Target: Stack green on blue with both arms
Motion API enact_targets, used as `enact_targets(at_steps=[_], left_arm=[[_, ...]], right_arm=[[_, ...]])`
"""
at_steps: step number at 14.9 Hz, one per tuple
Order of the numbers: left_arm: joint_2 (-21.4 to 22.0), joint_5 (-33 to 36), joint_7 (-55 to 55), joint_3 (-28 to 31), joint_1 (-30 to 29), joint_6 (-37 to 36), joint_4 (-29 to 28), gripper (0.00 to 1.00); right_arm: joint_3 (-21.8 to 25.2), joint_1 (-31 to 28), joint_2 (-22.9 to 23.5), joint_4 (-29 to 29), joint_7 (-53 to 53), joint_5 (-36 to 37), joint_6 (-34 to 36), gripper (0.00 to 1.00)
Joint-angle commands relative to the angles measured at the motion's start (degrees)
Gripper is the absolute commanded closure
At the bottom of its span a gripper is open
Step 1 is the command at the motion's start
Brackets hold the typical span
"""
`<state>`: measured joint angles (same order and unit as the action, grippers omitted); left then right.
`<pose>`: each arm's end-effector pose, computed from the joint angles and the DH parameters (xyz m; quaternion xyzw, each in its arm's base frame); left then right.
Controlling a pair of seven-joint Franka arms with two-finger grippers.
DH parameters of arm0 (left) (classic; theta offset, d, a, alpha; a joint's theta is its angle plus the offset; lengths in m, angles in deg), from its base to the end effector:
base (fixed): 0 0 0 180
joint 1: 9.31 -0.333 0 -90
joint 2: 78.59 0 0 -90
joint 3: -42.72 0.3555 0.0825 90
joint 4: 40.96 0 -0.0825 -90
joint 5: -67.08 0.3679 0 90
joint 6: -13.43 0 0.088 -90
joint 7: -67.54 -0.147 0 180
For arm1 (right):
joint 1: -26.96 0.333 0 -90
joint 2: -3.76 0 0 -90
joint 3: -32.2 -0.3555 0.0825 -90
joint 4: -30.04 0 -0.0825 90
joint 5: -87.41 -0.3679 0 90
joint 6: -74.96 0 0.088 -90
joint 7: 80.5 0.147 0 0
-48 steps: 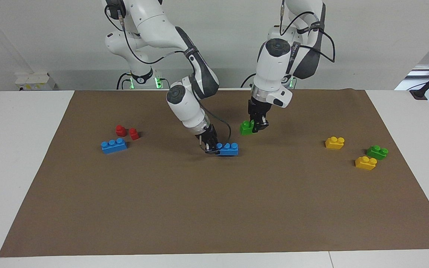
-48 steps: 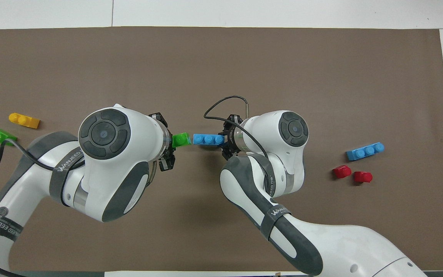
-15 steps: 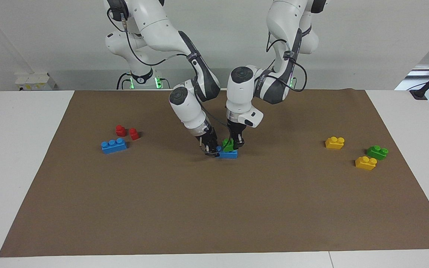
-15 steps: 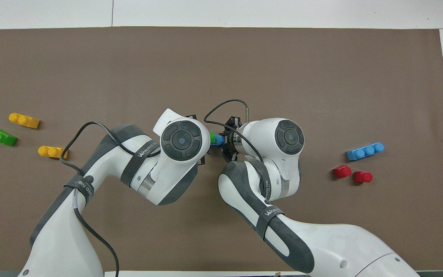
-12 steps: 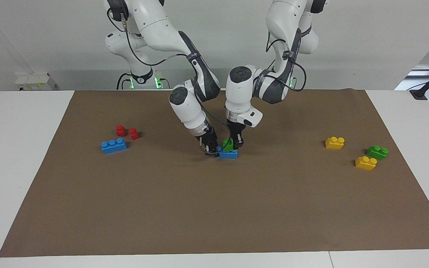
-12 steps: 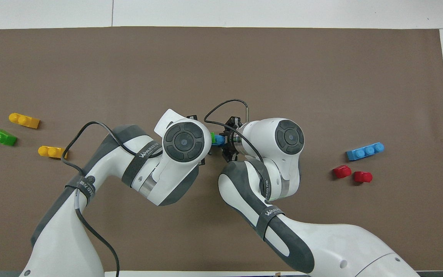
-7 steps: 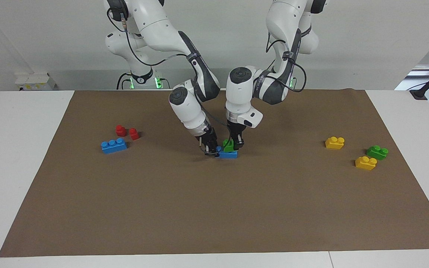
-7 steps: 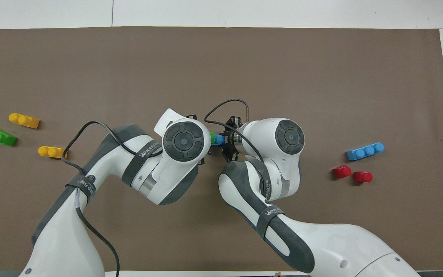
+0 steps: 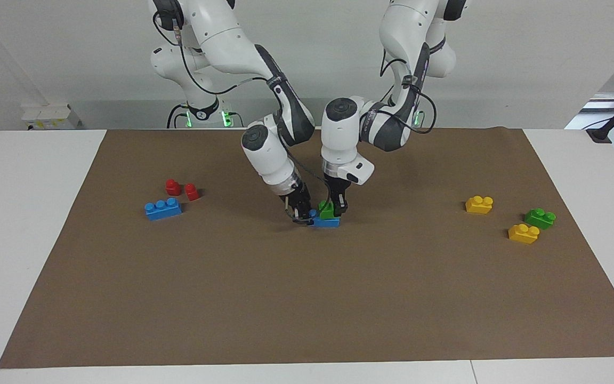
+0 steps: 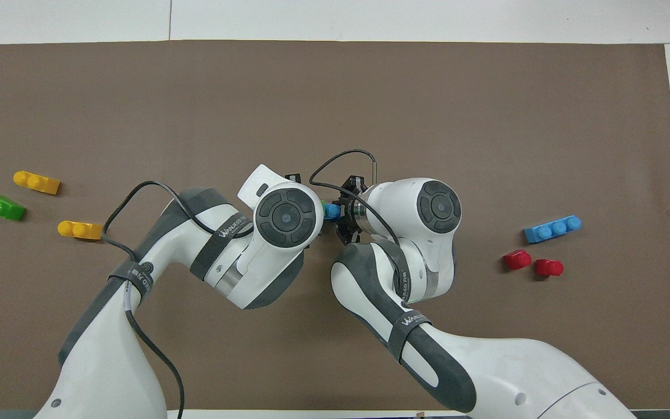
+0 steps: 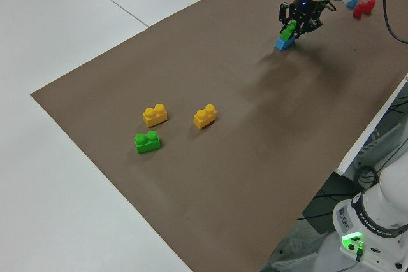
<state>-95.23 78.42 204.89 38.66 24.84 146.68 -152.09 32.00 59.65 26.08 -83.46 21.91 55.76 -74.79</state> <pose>0.4977 -0.3772 0.3529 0.6925 0.7169 0.0670 0.0459 0.5443 0.3506 0.3025 -0.6605 0.7230 0.1088 0.1707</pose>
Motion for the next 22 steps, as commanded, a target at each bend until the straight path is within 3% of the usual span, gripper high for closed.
enact_targets(at_steps=[1, 2, 4, 5, 7, 9, 16, 22], left_arm=[[-4.3, 2.1, 1.3, 1.0, 0.7, 3.0, 0.6, 0.19], [-4.2, 2.4, -0.5, 1.0, 0.7, 2.9, 0.6, 0.0], [-4.0, 2.4, -2.6, 1.0, 0.6, 2.3, 0.7, 0.0], [-3.8, 2.4, -2.7, 1.0, 0.6, 2.1, 0.7, 0.0], [-3.5, 2.4, -3.0, 1.0, 0.0, 1.6, 0.7, 0.0], [-1.5, 2.4, -5.3, 0.8, -1.2, -0.3, 0.6, 0.0], [5.7, 0.8, -9.8, 0.4, -6.2, -6.5, 0.2, 0.0], [9.2, -2.7, -29.5, 0.5, -12.8, -13.8, 0.7, 0.0]], right_arm=[[0.4, -1.0, 1.1, -1.3, -0.8, 0.8, -3.1, 1.0], [0.4, -1.0, 1.1, -1.3, -0.8, 0.8, -3.1, 1.0], [0.4, -1.1, 1.1, -1.3, -0.7, 0.7, -3.1, 1.0], [0.4, -1.2, 1.1, -1.3, -0.7, 0.7, -3.0, 0.91], [0.4, -1.7, 1.1, -1.2, -0.7, 0.7, -2.9, 0.29], [0.4, -1.7, 1.1, -1.1, -0.6, 0.6, -2.7, 0.11], [0.4, -3.5, 0.3, -0.6, -1.1, 0.6, -1.0, 0.04], [0.7, -12.5, -4.2, 0.0, -16.4, 1.1, 10.9, 0.01]])
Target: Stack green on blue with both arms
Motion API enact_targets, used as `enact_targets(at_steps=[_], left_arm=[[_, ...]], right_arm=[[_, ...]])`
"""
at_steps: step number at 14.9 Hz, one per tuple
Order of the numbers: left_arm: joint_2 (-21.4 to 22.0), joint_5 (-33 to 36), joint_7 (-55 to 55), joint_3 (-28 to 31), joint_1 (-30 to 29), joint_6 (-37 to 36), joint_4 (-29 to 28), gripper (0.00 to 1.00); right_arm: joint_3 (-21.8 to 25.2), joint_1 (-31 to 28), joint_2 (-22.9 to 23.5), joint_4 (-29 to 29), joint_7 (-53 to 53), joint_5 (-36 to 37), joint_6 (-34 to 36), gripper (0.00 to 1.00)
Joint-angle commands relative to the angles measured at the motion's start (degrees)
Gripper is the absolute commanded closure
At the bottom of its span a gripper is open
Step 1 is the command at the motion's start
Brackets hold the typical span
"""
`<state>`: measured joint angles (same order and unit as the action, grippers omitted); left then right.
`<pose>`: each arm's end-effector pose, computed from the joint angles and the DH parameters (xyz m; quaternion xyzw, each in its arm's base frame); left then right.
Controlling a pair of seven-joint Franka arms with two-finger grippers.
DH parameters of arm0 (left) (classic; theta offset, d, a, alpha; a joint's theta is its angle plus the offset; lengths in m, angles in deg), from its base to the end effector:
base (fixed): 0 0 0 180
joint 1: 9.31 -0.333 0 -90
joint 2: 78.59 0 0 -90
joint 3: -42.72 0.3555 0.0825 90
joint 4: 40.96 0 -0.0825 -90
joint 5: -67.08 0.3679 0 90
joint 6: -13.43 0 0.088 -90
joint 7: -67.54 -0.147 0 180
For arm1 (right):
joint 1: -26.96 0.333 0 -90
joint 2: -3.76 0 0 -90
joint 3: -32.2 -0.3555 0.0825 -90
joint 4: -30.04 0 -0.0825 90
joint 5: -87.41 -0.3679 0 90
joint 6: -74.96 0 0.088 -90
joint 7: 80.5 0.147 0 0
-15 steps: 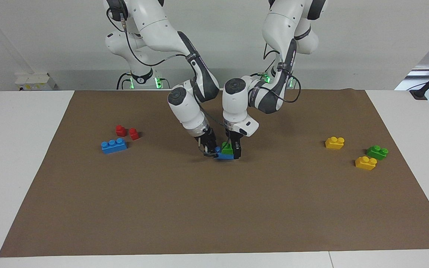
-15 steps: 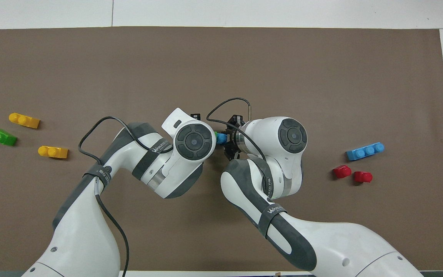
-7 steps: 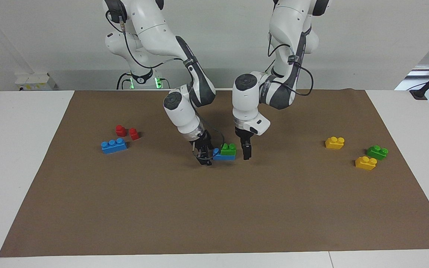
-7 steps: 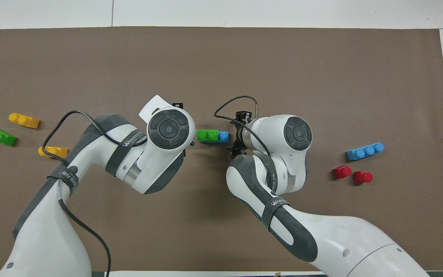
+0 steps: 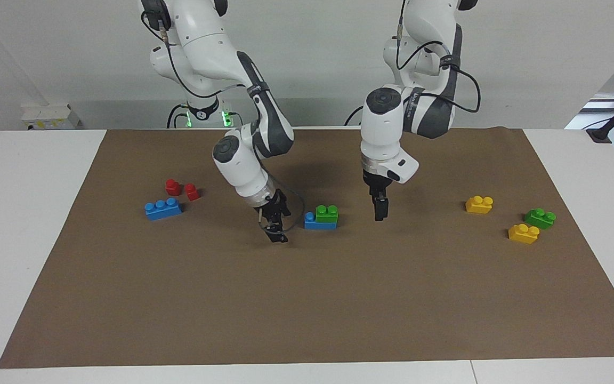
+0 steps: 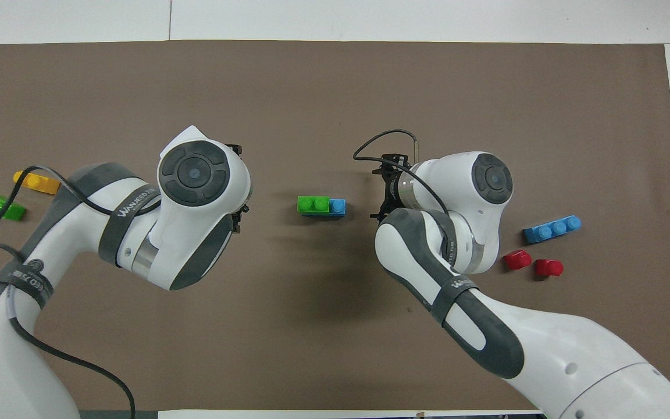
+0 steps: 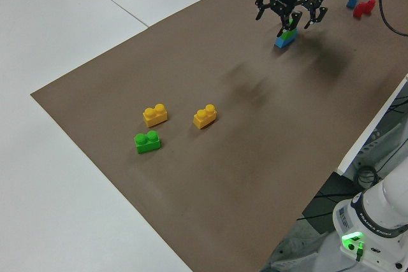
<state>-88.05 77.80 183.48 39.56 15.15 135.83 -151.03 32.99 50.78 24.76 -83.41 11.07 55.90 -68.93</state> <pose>0.5357 -0.2627 0.4193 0.7474 0.6595 0.0797 0.0003 0.5832 0.2572 0.3076 -0.6778 0.7097 0.1044 0.1617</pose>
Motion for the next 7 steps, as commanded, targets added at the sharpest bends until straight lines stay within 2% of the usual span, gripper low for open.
enact_targets(at_steps=[1, 7], left_arm=[[2.8, -2.4, -12.5, -0.4, -4.8, -4.0, -0.4, 0.0], [4.1, -3.5, -39.3, -0.4, -12.9, -9.4, 2.3, 0.0]], right_arm=[[-0.3, -5.8, -4.0, 0.9, -9.7, 2.0, 8.6, 0.0], [-0.4, -14.5, -10.9, 5.8, -35.1, 14.3, 23.7, 0.0]])
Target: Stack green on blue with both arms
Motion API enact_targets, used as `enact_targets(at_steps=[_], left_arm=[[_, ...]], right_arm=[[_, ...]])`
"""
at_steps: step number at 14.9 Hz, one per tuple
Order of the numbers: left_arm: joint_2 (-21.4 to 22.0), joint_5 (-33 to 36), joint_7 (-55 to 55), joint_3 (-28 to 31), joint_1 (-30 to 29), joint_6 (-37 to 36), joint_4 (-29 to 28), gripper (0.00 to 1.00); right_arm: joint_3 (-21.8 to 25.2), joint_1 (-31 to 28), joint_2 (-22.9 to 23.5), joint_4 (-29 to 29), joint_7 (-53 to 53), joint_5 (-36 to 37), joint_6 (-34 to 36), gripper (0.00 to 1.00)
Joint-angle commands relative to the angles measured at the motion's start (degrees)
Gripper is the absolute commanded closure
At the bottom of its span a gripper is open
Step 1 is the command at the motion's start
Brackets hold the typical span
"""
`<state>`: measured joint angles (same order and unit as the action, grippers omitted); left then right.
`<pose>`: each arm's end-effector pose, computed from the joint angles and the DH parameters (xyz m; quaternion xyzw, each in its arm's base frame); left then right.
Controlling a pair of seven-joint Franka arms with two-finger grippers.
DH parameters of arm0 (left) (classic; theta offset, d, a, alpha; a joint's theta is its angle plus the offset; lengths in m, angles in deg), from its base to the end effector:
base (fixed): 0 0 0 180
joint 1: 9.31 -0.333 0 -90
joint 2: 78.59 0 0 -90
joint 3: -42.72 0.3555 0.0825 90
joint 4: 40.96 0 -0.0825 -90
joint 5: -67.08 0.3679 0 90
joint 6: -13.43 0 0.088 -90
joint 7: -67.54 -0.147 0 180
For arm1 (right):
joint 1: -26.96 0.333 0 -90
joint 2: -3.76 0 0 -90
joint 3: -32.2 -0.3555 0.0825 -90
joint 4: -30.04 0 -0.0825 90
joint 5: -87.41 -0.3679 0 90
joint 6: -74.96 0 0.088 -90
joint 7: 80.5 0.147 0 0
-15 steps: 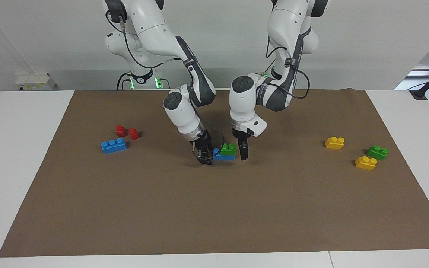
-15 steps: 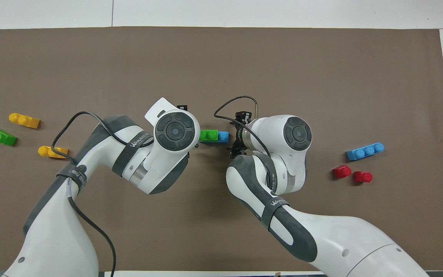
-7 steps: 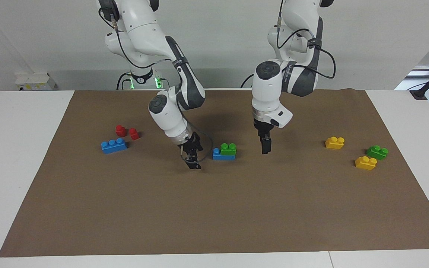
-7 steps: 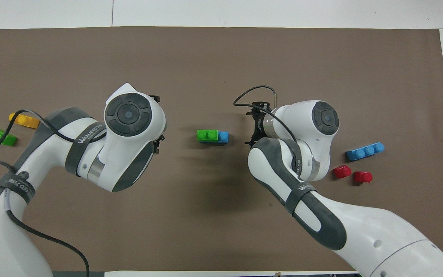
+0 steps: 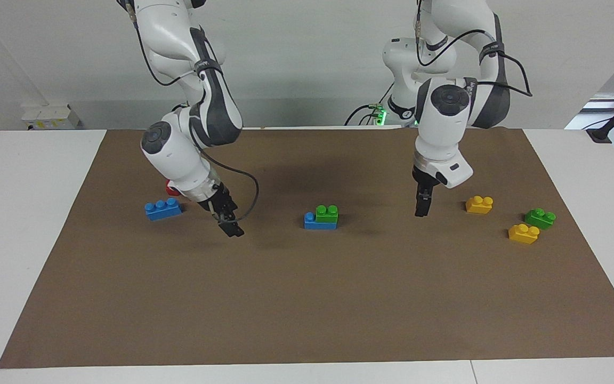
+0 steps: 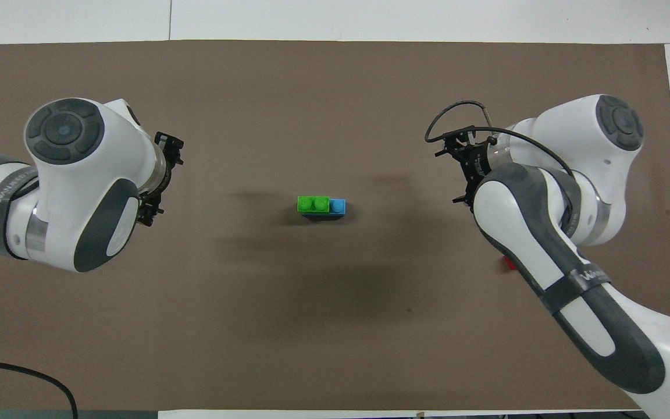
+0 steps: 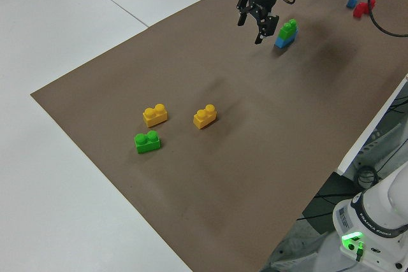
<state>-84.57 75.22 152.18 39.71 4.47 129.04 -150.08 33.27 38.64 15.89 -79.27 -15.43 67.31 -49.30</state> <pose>0.5564 -0.1531 0.4513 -0.8447 -0.5317 -0.0504 0.0353 0.5946 0.1371 0.4029 -0.8323 0.5345 0.0695 0.1292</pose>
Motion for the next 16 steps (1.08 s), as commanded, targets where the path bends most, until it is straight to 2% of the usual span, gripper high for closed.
enact_targets(at_steps=[1, 5, 8, 11, 13, 16], left_arm=[[0.7, -0.8, -12.4, -0.4, -3.0, -3.2, 1.8, 0.0], [0.6, -0.8, -37.8, -0.1, -7.4, -6.4, 4.4, 0.0], [0.4, -1.0, -57.1, -0.2, -11.7, -8.8, 7.0, 0.0], [0.4, -2.9, -71.2, 0.1, -13.5, -14.0, 10.9, 0.0], [0.5, -4.4, -74.1, 0.1, -14.0, -19.1, 14.0, 0.0], [0.7, -6.9, -75.9, 0.2, -14.0, -25.2, 17.4, 0.0]], right_arm=[[-0.5, -3.6, -2.7, 3.1, -13.7, 3.9, 6.5, 0.0], [-0.5, -6.5, -5.8, 9.4, -29.9, 11.1, 16.5, 0.0], [-0.5, -7.2, -11.4, 9.7, -40.9, 15.3, 19.9, 0.0], [-0.5, -7.2, -15.2, 11.1, -50.4, 16.7, 25.0, 0.0], [-0.7, -7.1, -15.4, 14.1, -54.0, 17.6, 30.4, 0.0], [-0.6, -7.6, -14.2, 17.6, -58.6, 18.3, 34.2, 0.0]])
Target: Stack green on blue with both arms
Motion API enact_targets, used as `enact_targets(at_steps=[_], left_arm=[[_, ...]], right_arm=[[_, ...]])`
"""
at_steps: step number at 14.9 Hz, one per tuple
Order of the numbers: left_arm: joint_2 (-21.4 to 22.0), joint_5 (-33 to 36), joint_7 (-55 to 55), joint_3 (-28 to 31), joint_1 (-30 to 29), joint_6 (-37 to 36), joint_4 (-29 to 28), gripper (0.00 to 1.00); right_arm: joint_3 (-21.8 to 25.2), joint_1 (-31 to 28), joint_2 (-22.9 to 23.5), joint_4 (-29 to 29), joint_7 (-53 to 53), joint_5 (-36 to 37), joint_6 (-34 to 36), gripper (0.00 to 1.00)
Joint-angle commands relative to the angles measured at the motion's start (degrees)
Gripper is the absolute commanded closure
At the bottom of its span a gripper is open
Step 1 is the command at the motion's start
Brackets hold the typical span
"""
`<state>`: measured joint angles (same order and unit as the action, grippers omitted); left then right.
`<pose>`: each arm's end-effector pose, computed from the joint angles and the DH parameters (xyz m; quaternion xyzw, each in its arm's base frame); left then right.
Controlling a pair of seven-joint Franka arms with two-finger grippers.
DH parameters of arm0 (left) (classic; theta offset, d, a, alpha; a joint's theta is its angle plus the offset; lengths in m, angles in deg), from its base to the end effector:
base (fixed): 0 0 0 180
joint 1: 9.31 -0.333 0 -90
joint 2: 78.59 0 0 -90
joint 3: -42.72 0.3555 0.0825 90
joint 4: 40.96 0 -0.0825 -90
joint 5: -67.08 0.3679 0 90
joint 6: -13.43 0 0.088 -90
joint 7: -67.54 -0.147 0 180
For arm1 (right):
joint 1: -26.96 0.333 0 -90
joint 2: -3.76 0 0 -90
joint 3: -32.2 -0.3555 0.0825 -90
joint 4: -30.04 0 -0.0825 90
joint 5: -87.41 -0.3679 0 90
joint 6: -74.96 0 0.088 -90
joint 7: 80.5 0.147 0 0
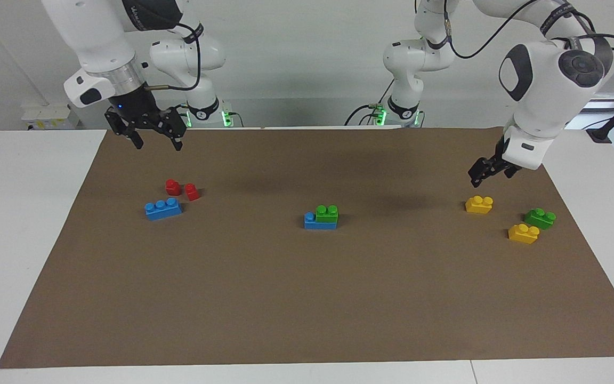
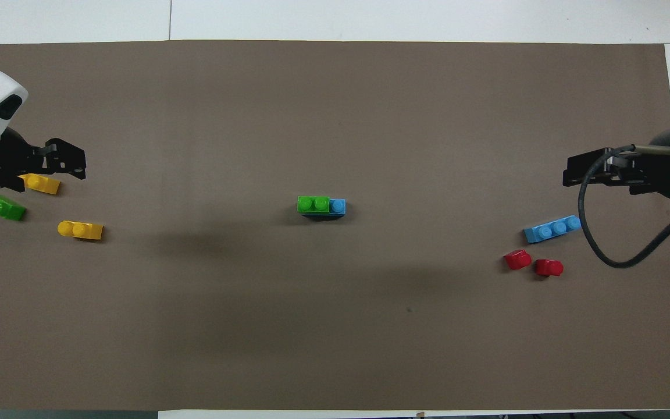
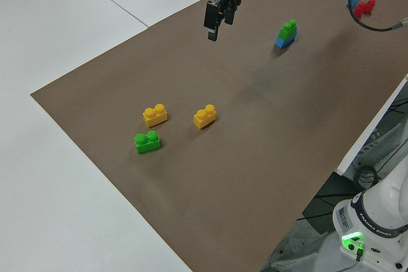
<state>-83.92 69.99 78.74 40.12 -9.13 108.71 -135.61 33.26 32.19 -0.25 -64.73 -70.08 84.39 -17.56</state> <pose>0.5672 -0.0195 0.5433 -0.9964 -0.0700 0.0378 0.0279 0.5170 0.0449 0.6270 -0.9980 0.0552 -0.0118 0.0287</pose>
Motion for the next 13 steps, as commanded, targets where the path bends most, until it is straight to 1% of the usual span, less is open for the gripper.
enact_targets(at_steps=[1, 4, 5, 7, 9, 11, 13], left_arm=[[0.1, -2.4, -3.9, -0.2, -0.4, -6.5, 3.9, 0.0], [0.8, -3.3, -5.6, -0.3, -0.4, -12.0, 6.6, 0.0], [1.0, -3.7, -6.2, -0.3, -0.4, -12.7, 6.6, 0.0], [2.0, -5.6, -6.4, -0.2, -0.4, -12.8, 6.6, 0.0], [2.9, -5.3, -7.9, -0.3, -0.3, -12.3, 6.6, 0.0], [3.1, -5.1, -12.5, -0.3, -0.3, -12.2, 6.7, 0.0], [3.4, -5.7, -12.6, -0.3, -0.4, -11.8, 6.6, 0.0]], right_arm=[[-0.5, -1.6, 2.0, 3.4, -4.7, 1.3, 2.6, 0.0], [-0.5, -2.6, 2.0, 3.5, -4.6, 1.6, 2.2, 0.0], [-0.5, -2.7, 2.1, 3.5, -4.7, 2.7, 2.0, 0.0], [-0.5, -3.7, 2.2, 4.4, -4.7, 3.6, 2.2, 0.0], [-0.5, -6.2, 3.6, 6.6, -4.3, 3.4, 2.8, 0.0], [-0.5, -7.6, 3.7, 6.8, -4.1, 3.3, 3.3, 0.0], [-0.5, -8.2, 3.7, 6.8, -4.0, 3.3, 3.4, 0.0]])
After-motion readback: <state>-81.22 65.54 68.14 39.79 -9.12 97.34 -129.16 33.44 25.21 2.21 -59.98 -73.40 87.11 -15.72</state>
